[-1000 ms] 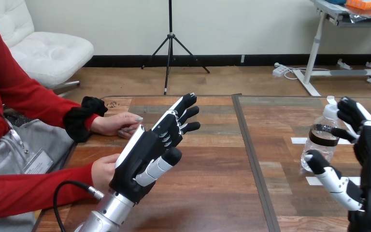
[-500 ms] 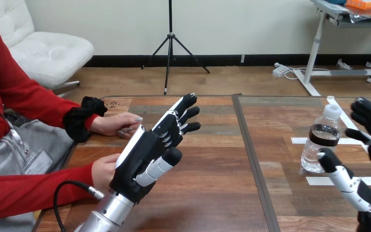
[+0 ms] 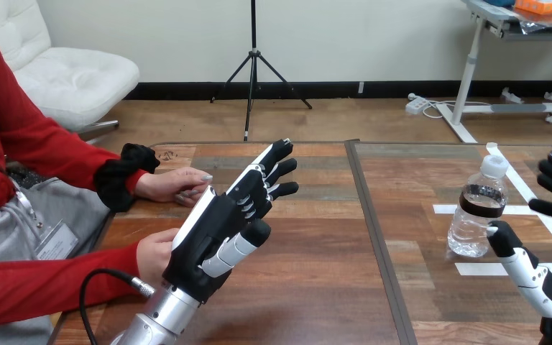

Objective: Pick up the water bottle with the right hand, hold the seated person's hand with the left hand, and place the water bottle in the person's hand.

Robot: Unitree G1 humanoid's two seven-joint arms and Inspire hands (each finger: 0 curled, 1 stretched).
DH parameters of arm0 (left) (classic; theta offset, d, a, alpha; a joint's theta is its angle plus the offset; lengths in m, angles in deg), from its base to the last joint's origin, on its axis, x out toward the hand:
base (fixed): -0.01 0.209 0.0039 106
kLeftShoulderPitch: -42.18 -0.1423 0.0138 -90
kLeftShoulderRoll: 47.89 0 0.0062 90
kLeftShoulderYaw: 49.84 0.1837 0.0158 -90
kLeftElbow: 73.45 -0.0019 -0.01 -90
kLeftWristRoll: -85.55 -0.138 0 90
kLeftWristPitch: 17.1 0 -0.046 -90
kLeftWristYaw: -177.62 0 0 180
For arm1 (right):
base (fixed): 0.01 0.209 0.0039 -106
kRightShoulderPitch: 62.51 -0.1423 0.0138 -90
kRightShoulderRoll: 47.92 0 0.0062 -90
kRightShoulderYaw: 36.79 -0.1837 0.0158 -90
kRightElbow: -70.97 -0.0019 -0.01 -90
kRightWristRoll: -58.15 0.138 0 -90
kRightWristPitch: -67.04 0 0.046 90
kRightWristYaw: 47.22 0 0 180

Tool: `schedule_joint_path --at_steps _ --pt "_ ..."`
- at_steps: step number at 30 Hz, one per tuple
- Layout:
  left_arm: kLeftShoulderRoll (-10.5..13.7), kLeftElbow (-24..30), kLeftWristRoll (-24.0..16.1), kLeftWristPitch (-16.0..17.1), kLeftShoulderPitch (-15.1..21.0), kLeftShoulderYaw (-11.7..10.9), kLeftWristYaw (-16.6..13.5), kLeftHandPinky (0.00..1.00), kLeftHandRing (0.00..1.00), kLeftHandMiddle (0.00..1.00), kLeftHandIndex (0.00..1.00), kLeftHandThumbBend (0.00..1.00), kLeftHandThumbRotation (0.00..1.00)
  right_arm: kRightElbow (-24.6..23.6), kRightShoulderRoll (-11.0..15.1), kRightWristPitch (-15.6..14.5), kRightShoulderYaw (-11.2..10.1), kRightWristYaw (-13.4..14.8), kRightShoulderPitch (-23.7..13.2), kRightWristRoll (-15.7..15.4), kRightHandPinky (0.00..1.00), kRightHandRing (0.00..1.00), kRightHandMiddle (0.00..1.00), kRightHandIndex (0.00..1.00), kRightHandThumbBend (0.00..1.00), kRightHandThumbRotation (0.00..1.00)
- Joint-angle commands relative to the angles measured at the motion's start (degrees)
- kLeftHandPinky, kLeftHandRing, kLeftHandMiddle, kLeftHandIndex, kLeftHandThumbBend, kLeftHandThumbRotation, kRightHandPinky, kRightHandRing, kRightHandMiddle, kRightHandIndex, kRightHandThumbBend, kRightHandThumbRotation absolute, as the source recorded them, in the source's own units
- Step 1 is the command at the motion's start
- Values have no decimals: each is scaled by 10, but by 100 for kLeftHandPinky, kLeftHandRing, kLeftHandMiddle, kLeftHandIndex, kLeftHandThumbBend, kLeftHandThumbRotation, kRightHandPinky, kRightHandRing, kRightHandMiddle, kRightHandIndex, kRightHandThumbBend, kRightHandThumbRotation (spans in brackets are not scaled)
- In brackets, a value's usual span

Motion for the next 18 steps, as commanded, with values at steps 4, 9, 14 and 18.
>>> schedule_joint_path --at_steps 4,9,14,18 --pt "6 1 -4 2 27 -3 -4 87 95 98 95 100 82 22 16 -5 -12 6 -47 5 71 84 85 86 100 71" --pt "7 1 -4 1 28 -4 -7 87 95 98 95 100 82 40 24 -15 -17 9 -59 4 72 85 86 87 100 70" --pt "7 3 -1 -1 28 -5 -2 87 95 98 95 100 82 55 33 -35 -21 12 -71 2 72 85 86 88 100 71" --pt "7 4 1 0 29 -6 0 87 95 98 95 100 82 70 43 -55 -21 6 -83 8 72 85 87 89 100 71"
